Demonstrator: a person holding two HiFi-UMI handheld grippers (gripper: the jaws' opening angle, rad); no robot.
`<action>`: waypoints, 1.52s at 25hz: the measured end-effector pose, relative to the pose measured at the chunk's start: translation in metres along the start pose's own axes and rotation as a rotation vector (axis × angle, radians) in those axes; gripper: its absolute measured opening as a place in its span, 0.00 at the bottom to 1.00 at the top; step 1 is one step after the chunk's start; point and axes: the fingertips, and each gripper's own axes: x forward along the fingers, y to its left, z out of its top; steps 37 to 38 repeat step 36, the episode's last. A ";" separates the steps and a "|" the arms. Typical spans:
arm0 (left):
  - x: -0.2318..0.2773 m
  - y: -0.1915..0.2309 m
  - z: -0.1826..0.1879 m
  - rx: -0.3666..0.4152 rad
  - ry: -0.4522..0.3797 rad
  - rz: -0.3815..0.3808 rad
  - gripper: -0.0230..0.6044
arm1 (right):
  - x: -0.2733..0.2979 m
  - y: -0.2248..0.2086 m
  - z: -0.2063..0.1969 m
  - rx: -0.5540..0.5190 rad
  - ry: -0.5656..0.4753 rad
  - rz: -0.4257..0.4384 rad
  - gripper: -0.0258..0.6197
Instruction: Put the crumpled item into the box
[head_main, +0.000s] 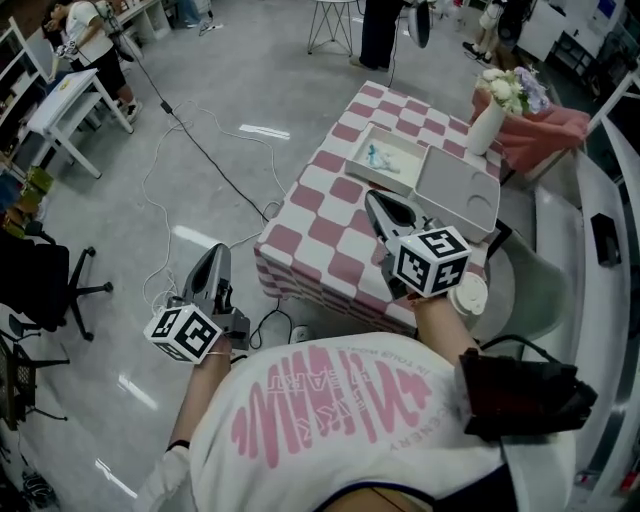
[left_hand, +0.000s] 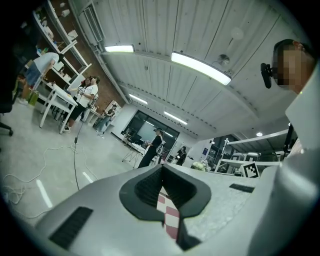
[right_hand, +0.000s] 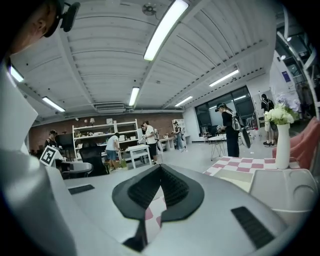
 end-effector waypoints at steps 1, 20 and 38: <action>-0.006 -0.006 -0.004 0.001 -0.001 0.003 0.05 | -0.006 0.001 -0.004 0.000 0.006 0.004 0.05; -0.084 -0.063 -0.039 0.018 -0.035 0.042 0.05 | -0.089 0.022 -0.040 0.012 0.028 0.045 0.05; -0.103 -0.076 -0.052 0.023 -0.042 0.060 0.05 | -0.108 0.024 -0.053 0.016 0.038 0.061 0.05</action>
